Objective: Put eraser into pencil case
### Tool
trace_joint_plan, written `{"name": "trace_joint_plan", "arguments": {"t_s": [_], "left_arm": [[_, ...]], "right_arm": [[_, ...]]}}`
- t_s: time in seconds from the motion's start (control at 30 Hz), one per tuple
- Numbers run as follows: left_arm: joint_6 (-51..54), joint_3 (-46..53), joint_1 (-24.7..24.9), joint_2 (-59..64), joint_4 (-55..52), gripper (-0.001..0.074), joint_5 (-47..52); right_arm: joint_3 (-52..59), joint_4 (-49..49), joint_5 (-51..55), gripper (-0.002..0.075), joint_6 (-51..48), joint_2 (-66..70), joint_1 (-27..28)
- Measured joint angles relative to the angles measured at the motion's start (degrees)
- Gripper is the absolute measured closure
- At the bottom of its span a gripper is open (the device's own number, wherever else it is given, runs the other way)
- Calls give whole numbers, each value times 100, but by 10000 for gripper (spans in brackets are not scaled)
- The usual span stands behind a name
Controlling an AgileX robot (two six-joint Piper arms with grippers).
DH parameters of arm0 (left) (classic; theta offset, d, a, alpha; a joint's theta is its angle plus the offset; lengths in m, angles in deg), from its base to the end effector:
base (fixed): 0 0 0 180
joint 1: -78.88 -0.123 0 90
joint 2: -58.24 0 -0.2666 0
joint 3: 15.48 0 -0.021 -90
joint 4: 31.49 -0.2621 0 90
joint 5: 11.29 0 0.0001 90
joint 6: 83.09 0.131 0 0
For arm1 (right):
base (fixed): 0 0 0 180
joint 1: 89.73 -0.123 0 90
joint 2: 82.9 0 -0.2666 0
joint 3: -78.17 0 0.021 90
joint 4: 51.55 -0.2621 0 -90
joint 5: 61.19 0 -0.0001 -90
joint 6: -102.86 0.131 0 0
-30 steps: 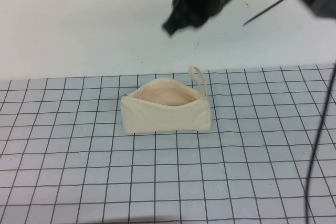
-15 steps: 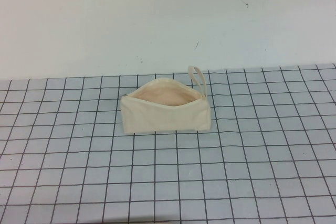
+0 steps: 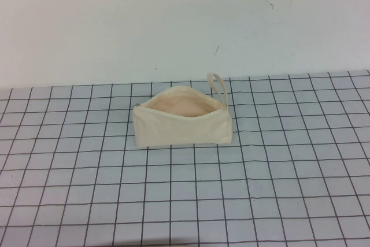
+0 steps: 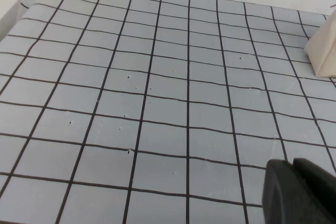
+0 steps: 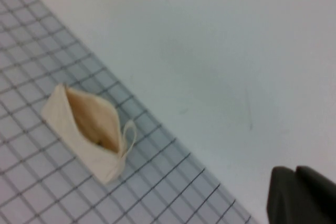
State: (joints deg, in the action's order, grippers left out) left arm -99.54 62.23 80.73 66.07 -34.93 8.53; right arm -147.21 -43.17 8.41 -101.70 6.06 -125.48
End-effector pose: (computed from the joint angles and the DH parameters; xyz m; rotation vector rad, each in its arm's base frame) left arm 0.1219 -0.0013 0.1659 -0.1965 1.8309 -0.1655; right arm 0.2378 0.1491 0.5431 -0.9548 1.7209 -0.0409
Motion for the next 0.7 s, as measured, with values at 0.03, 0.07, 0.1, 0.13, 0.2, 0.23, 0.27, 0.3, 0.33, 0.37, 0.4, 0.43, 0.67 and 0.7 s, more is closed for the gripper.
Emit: {"name": "trace_joint_plan", "arguments": {"t_s": [0.03, 0.07, 0.1, 0.13, 0.2, 0.23, 0.27, 0.3, 0.33, 0.37, 0.4, 0.43, 0.67, 0.7], "left_arm": [[0, 0, 0, 0, 0, 736, 0], [0, 0, 0, 0, 0, 736, 0], [0, 0, 0, 0, 0, 736, 0], [0, 0, 0, 0, 0, 736, 0], [0, 0, 0, 0, 0, 736, 0], [0, 0, 0, 0, 0, 736, 0], [0, 0, 0, 0, 0, 736, 0], [0, 0, 0, 0, 0, 736, 0], [0, 0, 0, 0, 0, 736, 0], [0, 0, 0, 0, 0, 736, 0], [0, 0, 0, 0, 0, 736, 0], [0, 0, 0, 0, 0, 736, 0], [0, 0, 0, 0, 0, 736, 0], [0, 0, 0, 0, 0, 736, 0]], "right_arm": [[427, 0, 0, 725, -37, -224, 0], [859, 0, 0, 725, -51, -453, 0], [1201, 0, 0, 725, -61, -683, 0], [1623, 0, 0, 725, -74, -919, 0], [2431, -27, -14, 725, -61, -1410, 0], [2739, -56, -55, 725, -14, -1615, 0], [3187, -105, -126, 725, 64, -1931, 0], [3479, -178, -219, 725, 171, -2147, 0], [3767, -252, -299, 725, 275, -2364, 0], [4120, -371, -409, 726, 409, -2644, 0], [4473, -507, -525, 726, 518, -2931, 0], [4821, -624, -626, 726, 582, -3227, 0], [6783, -1120, -1378, 726, 900, -5140, 0], [7019, -1213, -1424, 726, 943, -5359, 0]]}}
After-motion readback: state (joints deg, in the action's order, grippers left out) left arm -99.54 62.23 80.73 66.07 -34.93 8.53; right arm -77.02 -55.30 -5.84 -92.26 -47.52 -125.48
